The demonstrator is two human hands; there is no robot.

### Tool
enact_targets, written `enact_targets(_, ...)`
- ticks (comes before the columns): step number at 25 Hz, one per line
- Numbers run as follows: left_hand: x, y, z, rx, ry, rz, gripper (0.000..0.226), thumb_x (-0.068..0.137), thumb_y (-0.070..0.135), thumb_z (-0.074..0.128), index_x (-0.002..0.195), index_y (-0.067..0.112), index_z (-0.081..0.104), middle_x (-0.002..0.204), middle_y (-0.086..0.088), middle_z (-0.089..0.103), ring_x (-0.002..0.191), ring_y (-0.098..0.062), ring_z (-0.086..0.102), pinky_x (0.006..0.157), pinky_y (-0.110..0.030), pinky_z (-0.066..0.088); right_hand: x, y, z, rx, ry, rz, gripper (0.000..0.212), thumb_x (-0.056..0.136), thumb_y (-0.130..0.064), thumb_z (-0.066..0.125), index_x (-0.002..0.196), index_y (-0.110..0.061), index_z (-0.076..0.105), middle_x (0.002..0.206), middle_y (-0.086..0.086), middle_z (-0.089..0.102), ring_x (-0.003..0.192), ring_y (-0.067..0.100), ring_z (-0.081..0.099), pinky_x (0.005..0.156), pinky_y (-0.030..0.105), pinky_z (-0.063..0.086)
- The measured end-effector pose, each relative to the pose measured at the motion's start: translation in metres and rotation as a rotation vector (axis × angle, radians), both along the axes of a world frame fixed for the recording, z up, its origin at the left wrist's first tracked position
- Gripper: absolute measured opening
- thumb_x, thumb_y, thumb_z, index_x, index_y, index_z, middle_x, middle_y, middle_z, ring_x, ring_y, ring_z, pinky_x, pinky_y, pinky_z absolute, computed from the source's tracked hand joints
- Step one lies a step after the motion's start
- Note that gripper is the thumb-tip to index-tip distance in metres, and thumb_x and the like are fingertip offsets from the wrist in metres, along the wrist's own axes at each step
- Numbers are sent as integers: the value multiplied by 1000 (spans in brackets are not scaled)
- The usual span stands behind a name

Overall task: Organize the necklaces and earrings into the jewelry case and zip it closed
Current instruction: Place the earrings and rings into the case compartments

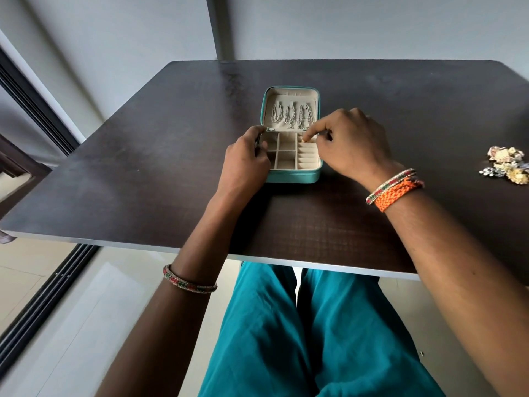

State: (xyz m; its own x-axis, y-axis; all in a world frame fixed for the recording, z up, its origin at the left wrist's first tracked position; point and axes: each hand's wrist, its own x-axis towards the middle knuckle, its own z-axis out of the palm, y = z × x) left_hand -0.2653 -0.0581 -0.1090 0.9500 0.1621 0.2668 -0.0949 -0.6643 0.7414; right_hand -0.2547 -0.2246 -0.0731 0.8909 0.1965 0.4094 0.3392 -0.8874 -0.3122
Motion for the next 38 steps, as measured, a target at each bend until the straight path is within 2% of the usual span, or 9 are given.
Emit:
enact_targets(6, -1, 0, -1, -3, -22, 3, 35, 95, 11, 45, 128, 12, 55, 122, -9, 64, 115, -22, 57, 92, -26, 43, -2, -1, 4, 179, -183, -46, 32, 85, -14, 46, 92, -23, 75, 72, 0, 70, 61, 19, 56, 61, 24, 39)
enact_targets(9, -7, -5, 5, 68, -175, 61, 33, 91, 11, 47, 122, 12, 58, 119, -8, 63, 110, -24, 57, 92, -35, 46, -10, -12, 13, 310, -258, -89, 31, 82, -12, 45, 78, -20, 74, 44, -13, 43, 42, 7, 38, 50, 21, 27)
enact_targets(13, -21, -40, 25, 190, -371, -16, 28, 81, 15, 45, 99, 14, 67, 99, -7, 68, 93, -31, 60, 86, -46, 47, -35, -54, 22, 298, -253, -112, 27, 80, -12, 49, 73, -21, 74, 38, -10, 37, 41, 8, 40, 52, 23, 31)
enact_targets(18, -23, -126, 44, 148, -400, -300, 25, 79, 12, 50, 95, 13, 68, 96, -6, 69, 93, -26, 62, 86, -35, 47, -51, -146, 10, 191, -185, -266, 21, 79, -18, 54, 76, -26, 73, 52, -7, 51, 56, 19, 53, 59, 31, 45)
enact_targets(21, -2, -175, 31, 57, -149, -543, 23, 87, 14, 53, 107, 12, 65, 106, -5, 68, 103, -19, 61, 86, -21, 42, -50, -207, 7, 40, 26, -318, 22, 80, -18, 61, 89, -34, 73, 98, 0, 62, 103, 28, 52, 92, 35, 40)
enact_targets(24, 17, -204, 14, 39, 94, -635, 26, 93, 19, 53, 117, 10, 59, 114, -6, 65, 106, -20, 60, 92, -26, 45, -55, -250, 10, -16, 206, -421, 23, 85, -26, 61, 104, -38, 67, 120, 1, 58, 121, 28, 44, 102, 44, 33)
enact_targets(30, 25, -214, -4, 71, -2, -536, 22, 87, 17, 53, 105, 17, 66, 109, -2, 69, 105, -18, 62, 94, -33, 47, -66, -279, -10, 163, 266, -387, 35, 90, -5, 51, 111, -28, 67, 111, 4, 63, 94, 16, 59, 72, 24, 39)
enact_targets(35, 24, -214, -2, 70, -14, -537, 21, 85, 12, 53, 101, 15, 68, 102, -4, 70, 102, -20, 62, 90, -31, 48, -65, -277, -14, 192, 183, -363, 26, 90, -9, 57, 109, -24, 69, 104, 1, 63, 90, 10, 56, 65, 18, 38)
enact_targets(38, 22, -213, -2, 65, -7, -530, 22, 84, 9, 52, 97, 16, 69, 99, -4, 71, 100, -20, 63, 88, -29, 47, -56, -262, -7, 134, 64, -325, 17, 89, -18, 61, 100, -23, 72, 88, -5, 59, 86, 11, 53, 74, 26, 42)
